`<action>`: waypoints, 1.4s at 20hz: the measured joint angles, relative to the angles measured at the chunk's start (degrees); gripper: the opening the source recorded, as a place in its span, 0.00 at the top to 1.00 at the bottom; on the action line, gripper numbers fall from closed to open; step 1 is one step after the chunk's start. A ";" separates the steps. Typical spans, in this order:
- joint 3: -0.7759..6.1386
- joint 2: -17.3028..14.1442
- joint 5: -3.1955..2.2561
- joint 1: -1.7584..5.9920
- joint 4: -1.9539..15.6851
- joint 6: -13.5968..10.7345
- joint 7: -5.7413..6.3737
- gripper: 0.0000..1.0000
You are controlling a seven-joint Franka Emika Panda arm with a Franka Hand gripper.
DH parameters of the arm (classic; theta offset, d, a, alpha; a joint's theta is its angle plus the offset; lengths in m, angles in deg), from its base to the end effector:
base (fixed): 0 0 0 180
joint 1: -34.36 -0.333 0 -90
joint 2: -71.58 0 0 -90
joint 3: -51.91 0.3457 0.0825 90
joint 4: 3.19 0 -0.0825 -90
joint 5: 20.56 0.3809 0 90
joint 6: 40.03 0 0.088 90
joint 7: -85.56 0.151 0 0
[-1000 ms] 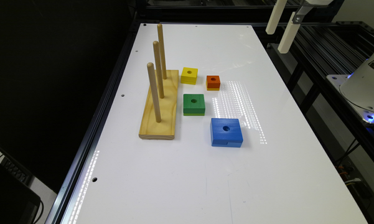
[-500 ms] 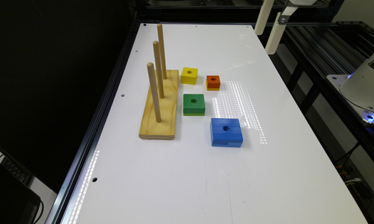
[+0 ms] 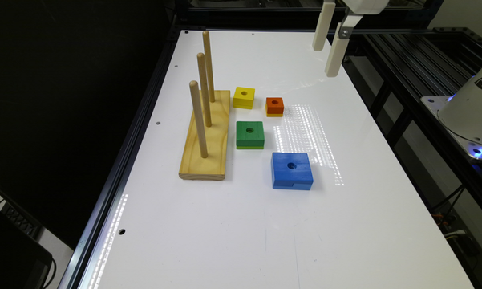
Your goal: Pick up green block.
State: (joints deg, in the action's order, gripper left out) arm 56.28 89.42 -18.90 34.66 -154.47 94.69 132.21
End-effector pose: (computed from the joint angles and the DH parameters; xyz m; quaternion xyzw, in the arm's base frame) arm 0.3963 0.0281 0.3360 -0.9274 0.3740 -0.0104 0.0035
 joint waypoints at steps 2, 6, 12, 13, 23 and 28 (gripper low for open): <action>0.05 -0.13 0.05 0.00 0.08 0.00 0.00 0.00; 0.09 -0.32 0.06 0.01 0.44 0.00 0.01 0.00; 0.24 -2.12 0.09 0.02 2.62 0.00 0.10 0.00; 0.26 -2.68 0.09 0.02 3.07 0.00 0.13 0.00; 0.35 -4.43 0.09 0.02 4.54 0.00 0.22 0.00; 0.53 -4.71 0.09 0.02 4.83 0.00 0.36 0.00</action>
State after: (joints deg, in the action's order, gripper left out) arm 56.81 84.71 -18.81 34.68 -149.64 94.69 132.57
